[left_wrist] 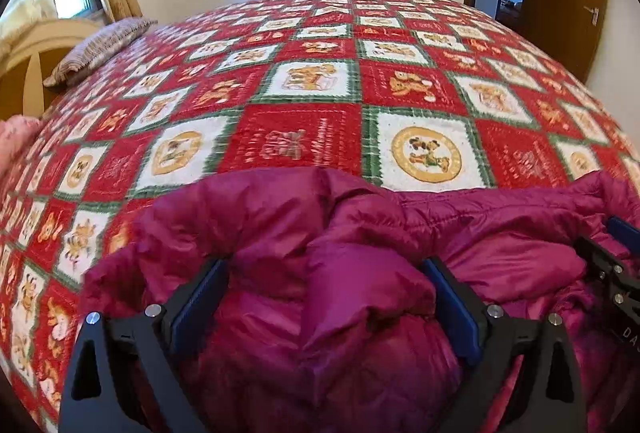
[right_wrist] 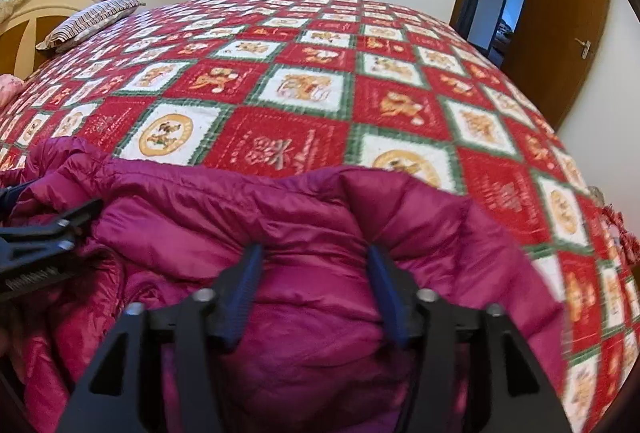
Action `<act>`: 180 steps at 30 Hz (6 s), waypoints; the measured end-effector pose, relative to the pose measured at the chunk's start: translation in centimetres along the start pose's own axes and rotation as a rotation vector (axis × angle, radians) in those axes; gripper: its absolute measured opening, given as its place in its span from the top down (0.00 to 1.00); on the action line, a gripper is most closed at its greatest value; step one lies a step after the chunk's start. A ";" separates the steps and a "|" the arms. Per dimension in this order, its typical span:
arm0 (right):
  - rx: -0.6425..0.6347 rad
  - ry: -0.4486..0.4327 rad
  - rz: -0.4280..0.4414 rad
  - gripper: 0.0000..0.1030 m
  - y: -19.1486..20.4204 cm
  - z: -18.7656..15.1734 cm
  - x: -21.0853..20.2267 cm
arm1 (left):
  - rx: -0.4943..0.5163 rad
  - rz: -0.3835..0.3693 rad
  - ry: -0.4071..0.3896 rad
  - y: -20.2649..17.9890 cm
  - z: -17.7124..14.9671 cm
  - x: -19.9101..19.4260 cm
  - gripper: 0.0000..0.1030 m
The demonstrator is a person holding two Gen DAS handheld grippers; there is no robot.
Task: Fold large clothes
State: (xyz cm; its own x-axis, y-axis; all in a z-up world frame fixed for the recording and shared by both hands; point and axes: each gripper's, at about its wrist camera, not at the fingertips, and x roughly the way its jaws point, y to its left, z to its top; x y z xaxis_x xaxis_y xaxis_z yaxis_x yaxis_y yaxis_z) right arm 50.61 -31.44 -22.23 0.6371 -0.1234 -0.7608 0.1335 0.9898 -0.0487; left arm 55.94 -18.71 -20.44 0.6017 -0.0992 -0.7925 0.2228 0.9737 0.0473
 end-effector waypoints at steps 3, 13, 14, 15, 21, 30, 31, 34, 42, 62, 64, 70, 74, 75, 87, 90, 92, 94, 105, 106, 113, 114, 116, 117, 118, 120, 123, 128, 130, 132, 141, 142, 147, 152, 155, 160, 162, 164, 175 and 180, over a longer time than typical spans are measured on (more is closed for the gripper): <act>0.039 -0.095 -0.014 0.27 -2.1 -0.1 -4.4 | -0.033 -0.024 -0.079 1.9 -0.1 -4.8 0.05; 0.085 -0.040 0.057 0.17 -5.6 -9.8 -12.8 | 0.035 -0.054 -0.087 7.4 -12.1 -15.9 0.05; 0.088 -0.030 0.059 0.17 -5.7 -10.7 -13.1 | 0.034 -0.053 -0.072 7.9 -13.7 -16.4 0.05; 0.097 -0.018 0.065 0.17 -5.9 -12.4 -13.8 | 0.031 -0.052 -0.057 8.5 -15.5 -16.9 0.05; 0.151 0.020 0.071 0.17 -6.8 -19.3 -17.5 | 0.007 -0.036 -0.043 11.2 -23.0 -20.0 0.05; 0.187 0.038 0.045 0.17 -6.2 -27.2 -22.0 | 0.020 -0.063 -0.078 13.0 -30.7 -24.5 0.05; 0.182 0.041 0.045 0.17 -5.9 -28.0 -22.4 | 0.017 -0.066 -0.074 13.0 -31.1 -24.6 0.05; 0.183 0.042 0.054 0.17 -5.6 -29.9 -23.8 | -0.001 -0.083 -0.062 13.2 -32.3 -25.1 0.05; 0.172 0.044 0.094 0.18 -4.8 -33.2 -25.8 | 0.028 -0.160 0.026 11.7 -35.3 -25.0 0.06; 0.188 -0.228 0.249 0.94 -4.7 -32.0 -36.6 | 0.115 -0.264 -0.294 12.5 -33.3 -39.4 0.95; 0.197 -0.271 0.259 0.94 -4.8 -31.7 -38.7 | 0.097 -0.277 -0.327 13.0 -33.2 -41.7 0.95; 0.181 -0.428 0.274 0.94 -4.4 -30.1 -44.2 | 0.088 -0.314 -0.404 13.6 -32.8 -47.1 0.95; 0.191 -0.426 0.269 0.94 -5.0 -27.4 -41.3 | 0.097 -0.277 -0.354 13.5 -30.4 -42.8 0.95; 0.205 -0.413 0.270 0.94 -5.3 -26.5 -39.8 | 0.092 -0.274 -0.340 13.5 -29.7 -41.5 0.95; 0.311 -0.327 0.146 0.94 -7.5 -15.9 -26.7 | 0.100 -0.164 -0.316 11.2 -18.0 -27.0 0.89; 0.349 -0.292 0.125 0.94 -8.1 -14.6 -23.8 | 0.059 -0.102 -0.297 11.3 -16.5 -24.8 0.68; 0.346 -0.277 0.089 0.94 -8.1 -14.1 -22.2 | 0.019 -0.030 -0.319 12.0 -15.6 -24.5 0.32; 0.340 -0.242 0.083 0.94 -8.1 -13.8 -20.8 | -0.036 0.023 -0.372 13.1 -15.1 -25.2 0.18; 0.401 -0.319 -0.021 0.28 -7.2 -11.4 -20.4 | -0.164 0.144 -0.439 13.6 -14.4 -26.0 0.14; 0.368 -0.313 -0.009 0.28 -6.0 -11.1 -20.5 | -0.149 0.136 -0.441 12.8 -14.4 -26.1 0.14; 0.149 -0.299 0.073 0.28 3.7 -11.5 -20.5 | -0.012 0.100 -0.448 6.0 -14.8 -25.7 0.14; 0.108 -0.294 0.078 0.28 5.1 -11.5 -20.0 | 0.014 0.107 -0.439 4.9 -14.6 -25.0 0.14; 0.065 -0.300 0.055 0.28 6.5 -11.1 -18.7 | 0.035 0.118 -0.431 3.9 -14.2 -23.8 0.14; 0.053 -0.294 0.038 0.28 6.8 -10.7 -17.8 | 0.043 0.123 -0.424 3.5 -14.0 -23.1 0.14; 0.052 -0.279 0.030 0.28 6.8 -10.4 -17.0 | 0.051 0.137 -0.406 3.3 -13.5 -21.9 0.14; 0.083 -0.241 0.032 0.29 6.1 -9.7 -15.4 | 0.045 0.156 -0.372 3.4 -12.9 -20.3 0.14; 0.104 -0.212 0.024 0.29 5.5 -9.4 -13.9 | -0.011 0.166 -0.306 4.7 -12.0 -17.4 0.14; 0.126 -0.158 0.109 0.29 5.0 -9.9 -11.6 | -0.087 0.127 -0.205 5.9 -12.1 -13.4 0.14; 0.129 -0.154 0.120 0.29 5.2 -10.2 -11.1 | -0.100 0.124 -0.174 5.9 -12.5 -12.1 0.14; 0.128 -0.155 0.121 0.29 5.4 -10.2 -10.9 | -0.105 0.123 -0.168 5.8 -12.7 -11.6 0.14; 0.116 -0.107 0.115 0.28 5.8 -9.9 -9.4 | -0.138 0.092 -0.119 6.4 -12.7 -10.0 0.11; 0.112 -0.099 0.112 0.28 5.9 -9.9 -9.2 | -0.141 0.088 -0.113 6.5 -12.8 -9.9 0.11; 0.104 -0.076 0.100 0.27 6.0 -9.8 -8.6 | -0.140 0.093 -0.099 6.4 -12.8 -9.6 0.10; 0.095 -0.061 0.085 0.26 6.2 -9.8 -8.2 | -0.118 0.136 -0.086 5.9 -12.8 -9.3 0.08; 0.089 -0.052 0.077 0.25 6.3 -9.8 -8.0 | -0.107 0.156 -0.082 5.6 -12.8 -9.2 0.07; 0.079 -0.046 0.066 0.25 6.6 -9.8 -7.8 | -0.105 0.160 -0.078 5.6 -12.8 -9.1 0.07; 0.078 -0.045 0.064 0.24 6.6 -9.8 -7.8 | -0.102 0.165 -0.078 5.5 -12.8 -9.1 0.07; 0.079 -0.045 0.066 0.24 6.6 -9.8 -7.8 | -0.099 0.169 -0.076 5.5 -12.8 -9.0 0.07; 0.077 -0.046 0.063 0.24 6.6 -9.8 -7.7 | -0.093 0.187 -0.072 5.3 -12.8 -8.9 0.06; 0.077 -0.046 0.063 0.24 6.6 -9.9 -7.6 | -0.093 0.188 -0.072 5.2 -12.8 -8.9 0.06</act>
State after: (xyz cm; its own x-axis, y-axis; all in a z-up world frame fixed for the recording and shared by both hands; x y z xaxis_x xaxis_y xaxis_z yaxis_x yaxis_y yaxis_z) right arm 39.13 -23.28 -23.10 0.6801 -0.0665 -0.7301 0.1489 0.9876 0.0489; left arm 41.98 -10.13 -20.91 0.6800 0.0743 -0.7295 0.0321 0.9909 0.1309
